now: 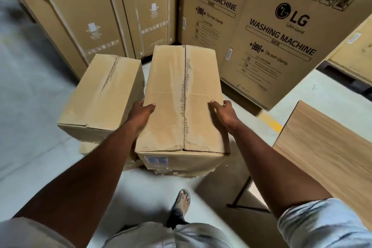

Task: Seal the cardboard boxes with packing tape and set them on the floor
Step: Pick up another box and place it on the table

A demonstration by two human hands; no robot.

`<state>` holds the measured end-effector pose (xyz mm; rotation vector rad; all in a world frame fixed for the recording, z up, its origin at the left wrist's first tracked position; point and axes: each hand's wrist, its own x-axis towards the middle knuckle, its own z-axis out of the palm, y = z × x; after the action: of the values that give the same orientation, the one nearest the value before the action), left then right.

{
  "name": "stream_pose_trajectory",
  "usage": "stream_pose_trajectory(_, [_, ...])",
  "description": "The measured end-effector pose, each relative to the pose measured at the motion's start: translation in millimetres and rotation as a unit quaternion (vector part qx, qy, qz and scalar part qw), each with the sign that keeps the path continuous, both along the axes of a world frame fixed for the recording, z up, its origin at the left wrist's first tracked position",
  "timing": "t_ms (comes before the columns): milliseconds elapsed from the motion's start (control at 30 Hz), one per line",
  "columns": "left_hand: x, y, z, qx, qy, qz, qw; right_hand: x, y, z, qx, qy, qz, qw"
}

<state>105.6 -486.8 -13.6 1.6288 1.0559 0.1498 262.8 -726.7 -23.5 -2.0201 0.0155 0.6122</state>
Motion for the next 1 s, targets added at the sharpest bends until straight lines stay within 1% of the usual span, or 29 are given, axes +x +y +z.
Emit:
stream_pose_trajectory(200, [30.2,17.3,-4.6,-0.017,0.005,-0.029,0.999,37.5,13.0,-12.4,-0.002,0.015,0.030,0.999])
stream_pose_trajectory(433, [45.3,42.1,-14.3,-0.093,-0.011,-0.080,0.992,51.5,13.6,-17.4,0.075,0.024,0.039,0.996])
stream_pose_trajectory(600, [48.1,45.1,-18.1,-0.160,-0.020,-0.072,0.984,48.7,11.0,-19.3,0.140,0.060,0.038,0.988])
stream_pose_trajectory(733, [48.6,44.1,-18.3,-0.179,-0.030,-0.066,0.981,49.2,11.7,-11.8,0.160,0.082,0.022,0.983])
stream_pose_trajectory(833, [47.7,44.4,-14.0,-0.206,-0.037,-0.061,0.976,48.3,10.5,-8.5,0.175,0.086,0.028,0.980])
stream_pose_trajectory(1000, [49.9,26.3,1.3,-0.208,-0.063,-0.066,0.974,48.0,-7.4,-2.6,0.194,0.108,0.033,0.975])
